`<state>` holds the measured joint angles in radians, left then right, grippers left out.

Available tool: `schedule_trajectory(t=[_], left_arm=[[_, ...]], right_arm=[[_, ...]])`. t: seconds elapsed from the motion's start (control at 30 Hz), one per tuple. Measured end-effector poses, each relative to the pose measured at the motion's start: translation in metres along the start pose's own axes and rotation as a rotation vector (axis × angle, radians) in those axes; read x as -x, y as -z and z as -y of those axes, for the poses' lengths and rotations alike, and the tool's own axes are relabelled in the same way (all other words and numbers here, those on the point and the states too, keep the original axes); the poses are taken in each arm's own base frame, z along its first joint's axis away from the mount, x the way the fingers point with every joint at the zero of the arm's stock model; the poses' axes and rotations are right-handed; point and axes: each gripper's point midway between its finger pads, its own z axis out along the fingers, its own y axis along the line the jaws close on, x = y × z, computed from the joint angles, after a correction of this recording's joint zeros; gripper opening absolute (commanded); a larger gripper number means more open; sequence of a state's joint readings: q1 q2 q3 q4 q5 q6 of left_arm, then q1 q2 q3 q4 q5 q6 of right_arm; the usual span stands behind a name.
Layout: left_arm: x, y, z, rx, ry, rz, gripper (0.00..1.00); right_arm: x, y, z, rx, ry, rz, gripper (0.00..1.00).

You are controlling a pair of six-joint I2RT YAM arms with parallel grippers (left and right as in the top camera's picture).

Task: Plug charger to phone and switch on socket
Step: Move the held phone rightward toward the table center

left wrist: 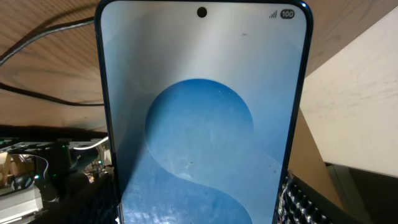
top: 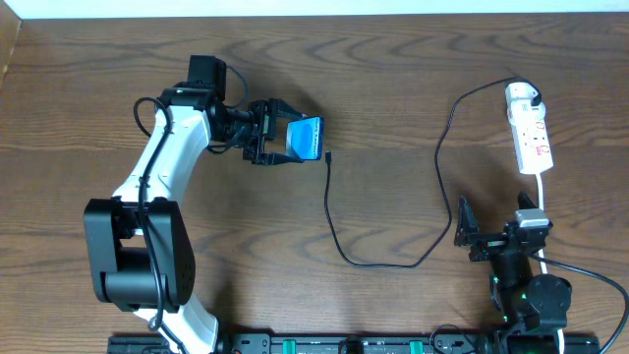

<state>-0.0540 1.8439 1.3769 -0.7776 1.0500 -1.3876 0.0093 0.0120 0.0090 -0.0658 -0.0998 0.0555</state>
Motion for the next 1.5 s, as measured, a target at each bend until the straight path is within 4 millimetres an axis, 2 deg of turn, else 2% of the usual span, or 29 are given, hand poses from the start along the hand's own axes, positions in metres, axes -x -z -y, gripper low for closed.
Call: schedule_trajectory(t=[0.67, 1.0, 1.5], left_arm=[[0.0, 0.0, 0.001, -0.002, -0.003, 0.001, 0.57], [0.002, 0.0, 0.017, -0.056, -0.086, 0.009, 0.57], [0.011, 0.001, 0.018, -0.055, -0.086, 0.066, 0.57]], right_arm=[[0.0, 0.0, 0.0, 0.0, 0.0, 0.0, 0.99], [0.0, 0.0, 0.0, 0.0, 0.0, 0.0, 0.99], [0.0, 0.0, 0.0, 0.0, 0.0, 0.0, 0.99]])
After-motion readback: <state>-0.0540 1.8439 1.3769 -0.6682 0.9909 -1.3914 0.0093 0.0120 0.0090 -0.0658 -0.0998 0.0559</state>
